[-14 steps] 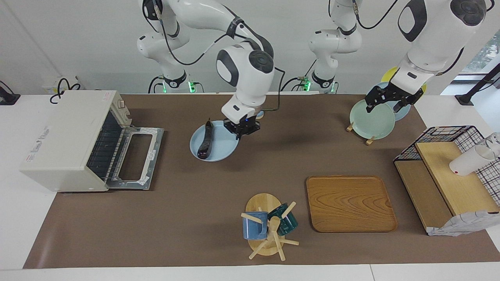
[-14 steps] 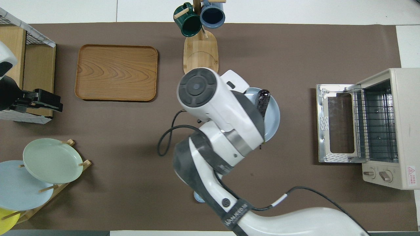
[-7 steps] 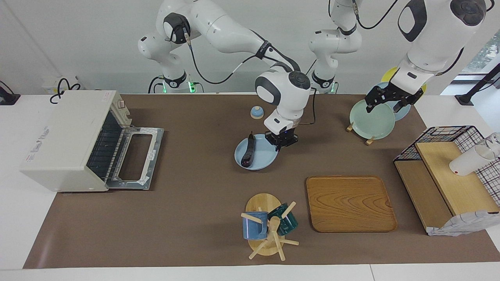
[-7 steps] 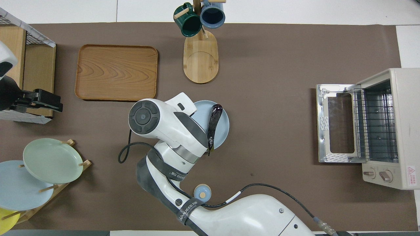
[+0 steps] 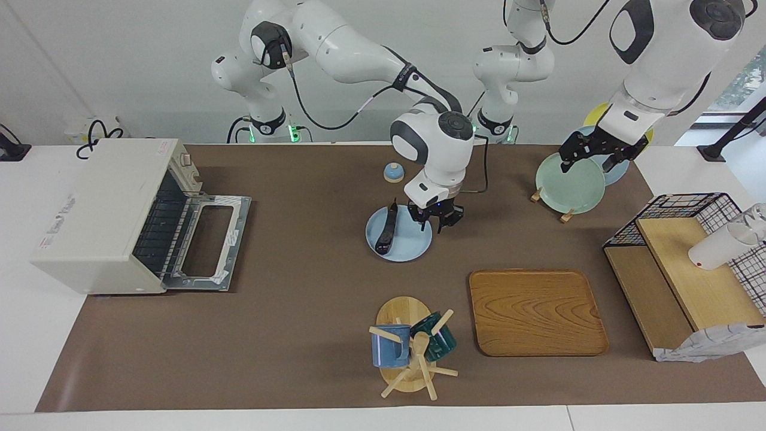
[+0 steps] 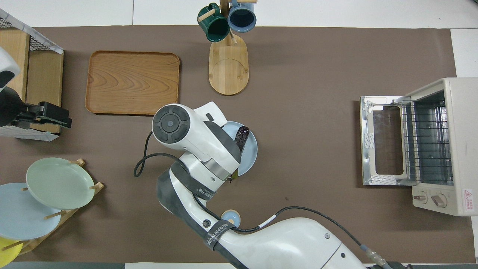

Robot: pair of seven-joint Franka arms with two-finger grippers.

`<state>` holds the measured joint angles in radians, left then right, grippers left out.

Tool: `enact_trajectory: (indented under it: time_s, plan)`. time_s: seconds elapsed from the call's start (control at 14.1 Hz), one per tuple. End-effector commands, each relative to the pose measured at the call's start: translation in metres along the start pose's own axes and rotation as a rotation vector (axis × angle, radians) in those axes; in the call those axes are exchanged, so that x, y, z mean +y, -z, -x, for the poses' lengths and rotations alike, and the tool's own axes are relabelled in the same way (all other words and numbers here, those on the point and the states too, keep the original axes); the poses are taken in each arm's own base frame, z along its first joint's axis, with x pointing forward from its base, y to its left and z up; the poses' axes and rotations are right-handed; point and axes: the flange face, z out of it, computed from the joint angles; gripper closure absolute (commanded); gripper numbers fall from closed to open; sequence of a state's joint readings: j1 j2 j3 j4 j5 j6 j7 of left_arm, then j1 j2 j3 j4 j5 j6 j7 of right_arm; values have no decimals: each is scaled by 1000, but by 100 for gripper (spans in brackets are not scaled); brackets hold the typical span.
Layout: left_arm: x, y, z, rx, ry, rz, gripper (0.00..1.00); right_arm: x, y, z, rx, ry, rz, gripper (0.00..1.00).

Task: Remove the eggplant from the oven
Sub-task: 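Pull the plate out and set it mid-table with the right gripper, then grasp the eggplant with the left gripper while the right gripper closes the door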

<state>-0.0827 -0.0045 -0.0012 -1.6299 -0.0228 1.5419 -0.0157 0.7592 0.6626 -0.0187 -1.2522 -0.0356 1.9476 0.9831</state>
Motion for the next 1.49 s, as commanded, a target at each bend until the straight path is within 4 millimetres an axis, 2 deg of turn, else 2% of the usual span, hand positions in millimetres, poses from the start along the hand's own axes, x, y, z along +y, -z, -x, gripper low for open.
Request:
enact_trajectory:
  time_s: [0.0,0.07,0.14,0.21,0.28,0.36,0.5,0.57,0.64,0.71,0.85,0.92,1.07,1.14,1.28,1.42]
  plan:
    - [-1,3,8,6,-5,-19,0,73,60,-56,-24,-4,9,63]
    - [1,3,8,8,-8,-13,0,109,68,-73,-48,31,34,76]
    - [5,0,7,17,-16,-8,0,146,73,-78,-63,49,47,90]
    - [13,-5,9,40,-28,-8,0,182,64,-76,-83,67,63,94]
    - [38,-18,10,66,-60,-5,0,219,54,-74,-80,99,67,98]
    - [66,-34,11,96,-64,12,0,254,35,-68,-91,156,97,100]
    - [123,-65,16,120,-71,38,0,335,4,-84,-113,169,161,100]
    - [148,-80,14,120,-90,56,0,360,-9,-86,-112,192,168,100]
    - [183,-105,9,105,-99,86,0,392,-25,-87,-111,202,173,100]
    - [218,-125,7,112,-86,107,0,412,-38,-83,-94,197,173,100]
    - [282,-177,5,138,-89,122,0,430,-52,-75,-78,185,165,100]
    - [301,-194,7,148,-100,127,0,437,-55,-74,-84,173,166,100]
    - [330,-226,13,156,-142,129,0,453,-69,-76,-84,148,161,100]
    - [346,-247,22,146,-181,120,0,455,-77,-74,-77,150,155,100]
    - [367,-277,30,140,-208,116,0,456,-78,-73,-80,167,159,100]
    - [372,-286,33,148,-216,118,0,458,-78,-72,-74,222,216,100]
